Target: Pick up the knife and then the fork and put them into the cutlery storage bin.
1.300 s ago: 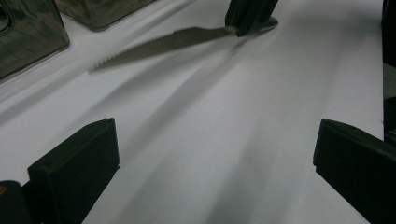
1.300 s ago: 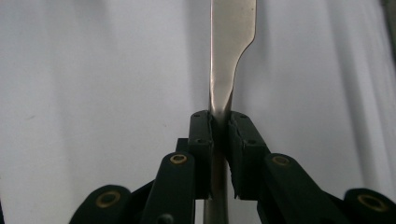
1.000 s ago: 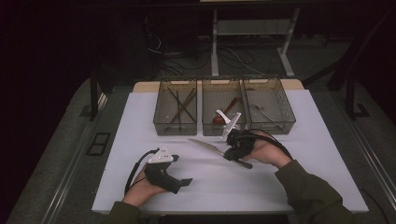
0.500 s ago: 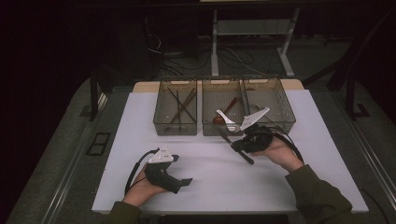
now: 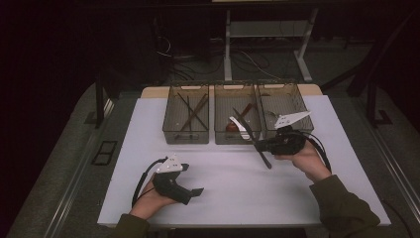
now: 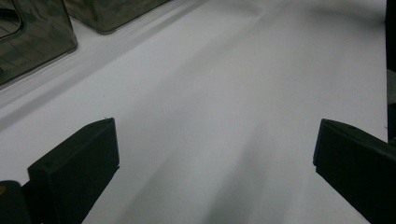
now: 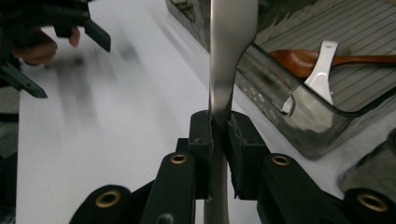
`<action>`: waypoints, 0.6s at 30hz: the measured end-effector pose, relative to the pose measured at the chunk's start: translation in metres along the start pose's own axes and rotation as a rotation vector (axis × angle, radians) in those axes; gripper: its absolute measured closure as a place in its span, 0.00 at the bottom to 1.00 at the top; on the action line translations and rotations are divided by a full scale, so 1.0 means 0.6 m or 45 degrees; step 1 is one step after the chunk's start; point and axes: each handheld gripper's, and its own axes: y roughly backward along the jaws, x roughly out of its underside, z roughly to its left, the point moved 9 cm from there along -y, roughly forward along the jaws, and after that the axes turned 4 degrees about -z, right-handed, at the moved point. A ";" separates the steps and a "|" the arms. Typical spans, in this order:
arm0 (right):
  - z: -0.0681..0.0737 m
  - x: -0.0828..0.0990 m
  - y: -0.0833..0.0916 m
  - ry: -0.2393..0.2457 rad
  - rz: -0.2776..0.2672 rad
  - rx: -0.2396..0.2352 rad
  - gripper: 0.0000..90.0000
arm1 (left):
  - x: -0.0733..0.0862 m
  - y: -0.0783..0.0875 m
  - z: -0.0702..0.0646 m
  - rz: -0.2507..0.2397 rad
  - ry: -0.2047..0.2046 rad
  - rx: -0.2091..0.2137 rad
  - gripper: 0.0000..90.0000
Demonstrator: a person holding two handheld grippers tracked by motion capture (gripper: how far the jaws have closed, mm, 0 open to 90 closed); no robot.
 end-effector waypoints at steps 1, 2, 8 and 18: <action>-0.001 -0.002 0.003 -0.002 -0.016 -0.002 0.89 | 0.000 0.000 0.000 0.001 0.000 0.000 0.00; -0.002 -0.004 0.007 -0.008 -0.030 -0.001 0.89 | 0.000 0.000 0.000 0.002 -0.002 0.000 0.00; -0.007 -0.019 0.027 -0.031 -0.126 0.008 0.89 | 0.000 0.000 0.001 -0.002 0.002 0.000 0.00; -0.027 -0.040 0.072 -0.071 -0.249 0.062 0.89 | 0.000 0.000 0.003 -0.001 0.002 0.000 0.00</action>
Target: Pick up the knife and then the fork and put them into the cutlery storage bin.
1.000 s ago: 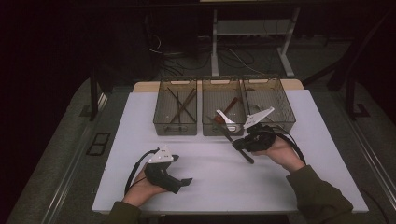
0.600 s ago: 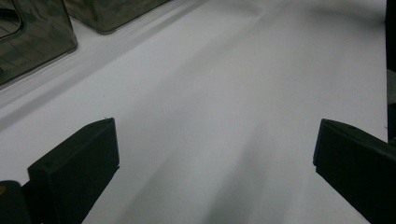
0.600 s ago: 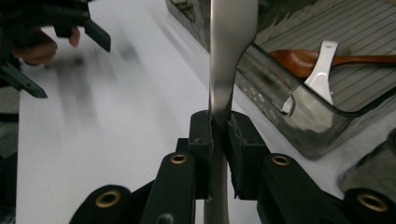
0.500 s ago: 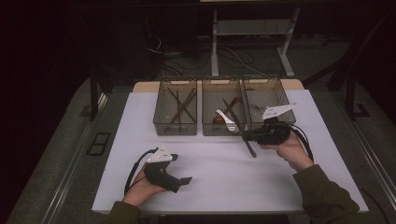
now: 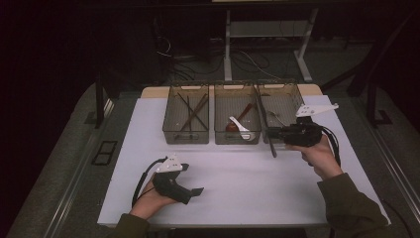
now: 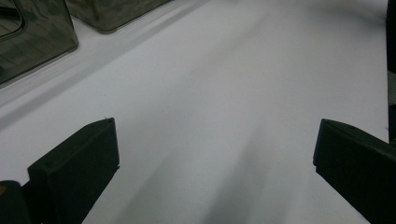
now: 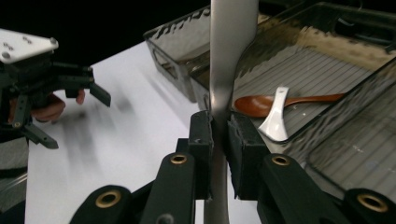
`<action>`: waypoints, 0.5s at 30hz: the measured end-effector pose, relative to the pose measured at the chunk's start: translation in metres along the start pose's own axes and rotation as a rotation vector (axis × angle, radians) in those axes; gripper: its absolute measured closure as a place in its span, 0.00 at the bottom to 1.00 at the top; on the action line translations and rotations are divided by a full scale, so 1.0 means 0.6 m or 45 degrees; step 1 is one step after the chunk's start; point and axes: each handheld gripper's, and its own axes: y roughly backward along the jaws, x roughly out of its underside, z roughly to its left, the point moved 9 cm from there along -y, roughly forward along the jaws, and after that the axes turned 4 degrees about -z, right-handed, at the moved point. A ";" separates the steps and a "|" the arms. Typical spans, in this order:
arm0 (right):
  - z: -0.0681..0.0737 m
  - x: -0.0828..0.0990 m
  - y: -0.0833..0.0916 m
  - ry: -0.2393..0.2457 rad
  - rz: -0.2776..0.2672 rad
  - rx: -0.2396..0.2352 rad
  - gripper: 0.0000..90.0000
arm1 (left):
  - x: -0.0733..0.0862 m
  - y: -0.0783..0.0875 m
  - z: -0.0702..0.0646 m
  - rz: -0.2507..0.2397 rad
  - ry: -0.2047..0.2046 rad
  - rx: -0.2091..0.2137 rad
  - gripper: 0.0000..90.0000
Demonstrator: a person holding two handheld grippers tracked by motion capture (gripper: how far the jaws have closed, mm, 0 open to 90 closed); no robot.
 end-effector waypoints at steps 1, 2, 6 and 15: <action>-0.004 -0.004 0.006 -0.007 -0.017 0.013 0.89 | 0.000 0.000 0.000 0.000 0.002 -0.001 0.00; -0.006 -0.006 0.009 -0.008 -0.026 0.018 0.89 | 0.000 0.000 0.000 -0.002 0.003 0.000 0.00; -0.021 -0.020 0.030 -0.020 -0.079 0.066 0.89 | 0.000 0.000 0.000 -0.005 0.006 0.001 0.00; -0.052 -0.040 0.064 -0.030 -0.156 0.145 0.89 | 0.001 -0.001 0.000 0.000 0.011 0.002 0.00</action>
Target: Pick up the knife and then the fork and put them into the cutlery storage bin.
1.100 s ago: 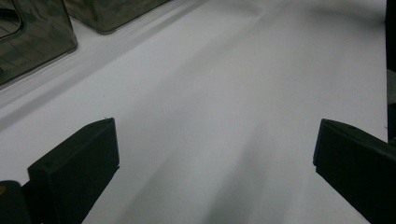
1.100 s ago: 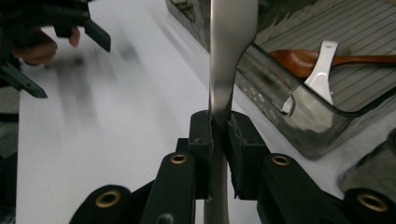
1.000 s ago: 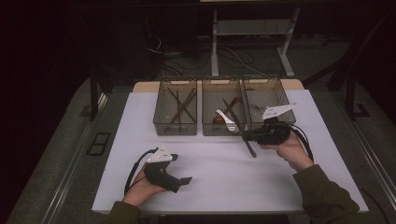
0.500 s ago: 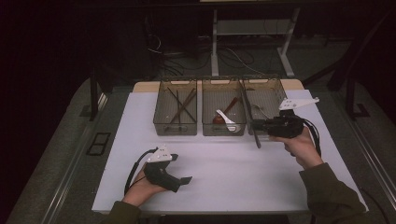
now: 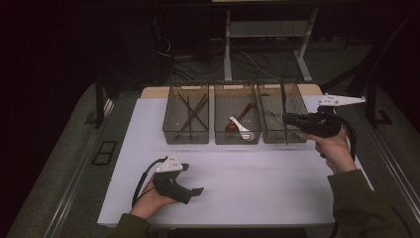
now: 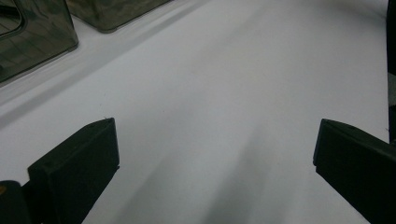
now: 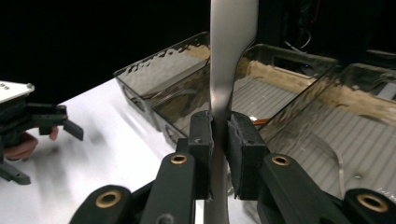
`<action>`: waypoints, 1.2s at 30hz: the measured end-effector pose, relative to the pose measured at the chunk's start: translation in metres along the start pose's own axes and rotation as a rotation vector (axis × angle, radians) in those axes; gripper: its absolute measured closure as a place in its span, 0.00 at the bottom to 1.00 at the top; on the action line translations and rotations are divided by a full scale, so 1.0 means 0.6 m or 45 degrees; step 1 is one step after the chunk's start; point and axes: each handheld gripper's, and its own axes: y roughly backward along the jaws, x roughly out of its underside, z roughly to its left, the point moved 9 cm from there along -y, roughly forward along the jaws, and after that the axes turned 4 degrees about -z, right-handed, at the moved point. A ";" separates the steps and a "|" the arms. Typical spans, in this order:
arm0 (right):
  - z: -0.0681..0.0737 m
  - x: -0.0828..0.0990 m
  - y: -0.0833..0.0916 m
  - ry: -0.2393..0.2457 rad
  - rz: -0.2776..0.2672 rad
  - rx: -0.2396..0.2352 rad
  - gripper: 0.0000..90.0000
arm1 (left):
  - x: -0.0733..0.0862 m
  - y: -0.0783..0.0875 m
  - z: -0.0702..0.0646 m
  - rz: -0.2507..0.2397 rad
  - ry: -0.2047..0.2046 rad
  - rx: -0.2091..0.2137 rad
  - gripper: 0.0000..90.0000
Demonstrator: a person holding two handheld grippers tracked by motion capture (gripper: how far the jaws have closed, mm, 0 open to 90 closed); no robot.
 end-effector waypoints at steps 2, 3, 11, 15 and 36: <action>-0.008 -0.004 0.002 0.009 -0.004 0.025 0.89 | 0.000 0.000 0.000 -0.002 0.001 0.000 0.00; -0.013 -0.007 0.003 0.011 -0.007 0.039 0.89 | 0.000 0.000 0.000 -0.002 0.000 0.000 0.00; -0.054 -0.022 0.005 -0.006 -0.034 0.131 0.89 | 0.000 0.000 0.000 0.000 0.003 0.000 0.00; -0.078 -0.023 -0.001 -0.013 -0.007 0.185 0.89 | -0.001 0.000 0.000 -0.004 0.005 0.000 0.00; -0.168 0.037 -0.059 -0.109 0.322 0.342 0.89 | -0.002 -0.002 0.000 -0.001 -0.001 0.004 0.00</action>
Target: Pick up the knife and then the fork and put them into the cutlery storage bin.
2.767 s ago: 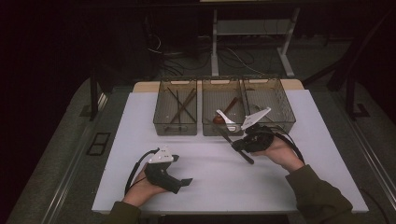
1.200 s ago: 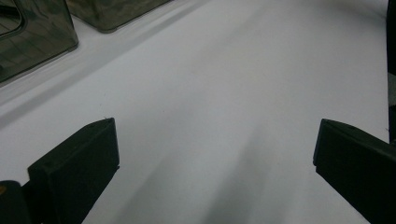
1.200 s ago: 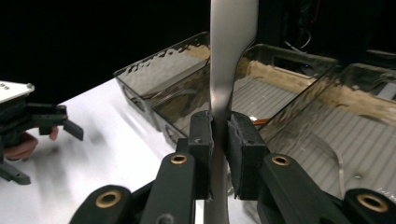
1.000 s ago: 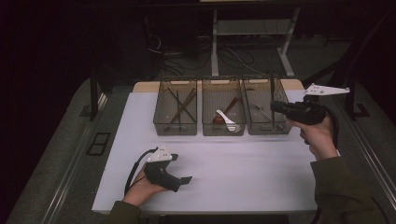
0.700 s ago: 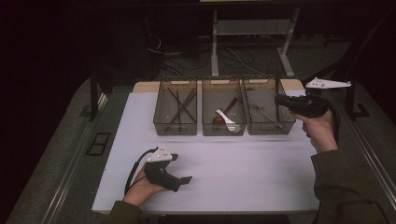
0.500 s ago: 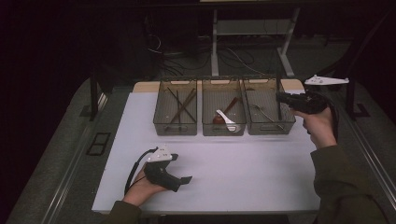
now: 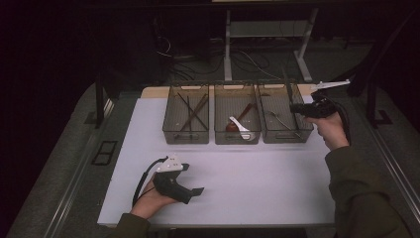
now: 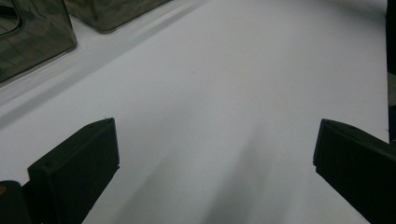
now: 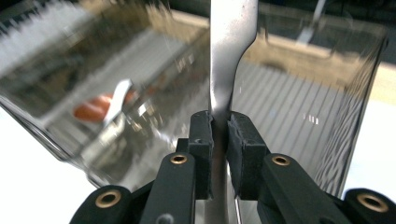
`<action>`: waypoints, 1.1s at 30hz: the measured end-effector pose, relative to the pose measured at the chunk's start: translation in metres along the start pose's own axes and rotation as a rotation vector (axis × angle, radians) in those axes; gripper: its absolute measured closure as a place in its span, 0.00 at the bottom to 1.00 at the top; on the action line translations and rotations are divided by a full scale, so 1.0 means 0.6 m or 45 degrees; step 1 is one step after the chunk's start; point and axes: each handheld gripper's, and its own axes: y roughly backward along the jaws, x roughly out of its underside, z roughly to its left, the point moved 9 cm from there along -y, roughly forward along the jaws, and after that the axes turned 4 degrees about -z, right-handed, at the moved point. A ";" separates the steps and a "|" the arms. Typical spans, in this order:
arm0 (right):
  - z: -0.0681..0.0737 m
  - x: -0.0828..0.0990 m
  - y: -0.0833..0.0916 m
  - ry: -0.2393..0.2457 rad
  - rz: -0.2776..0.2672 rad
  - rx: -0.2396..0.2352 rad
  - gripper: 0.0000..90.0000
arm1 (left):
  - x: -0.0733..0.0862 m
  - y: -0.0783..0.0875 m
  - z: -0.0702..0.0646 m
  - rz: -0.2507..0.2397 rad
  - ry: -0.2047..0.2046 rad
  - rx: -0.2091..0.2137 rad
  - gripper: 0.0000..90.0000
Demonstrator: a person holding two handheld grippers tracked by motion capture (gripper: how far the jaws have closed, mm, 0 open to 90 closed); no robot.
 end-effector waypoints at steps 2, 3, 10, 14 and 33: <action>-0.006 0.012 -0.015 -0.005 0.094 0.013 0.89 | -0.001 -0.001 0.000 -0.003 0.009 -0.001 0.00; -0.008 0.017 -0.021 -0.010 0.132 0.024 0.89 | -0.002 -0.001 0.001 -0.002 0.008 -0.001 0.00; -0.008 0.034 -0.040 0.007 0.253 0.048 0.84 | -0.002 0.001 0.000 -0.003 0.002 -0.005 0.00; -0.002 0.027 -0.030 -0.010 0.202 0.022 0.73 | -0.004 0.001 0.001 -0.005 -0.001 -0.004 0.00; 0.104 0.054 0.072 0.093 -0.193 -0.211 0.35 | -0.004 0.005 0.004 -0.016 0.001 -0.026 0.00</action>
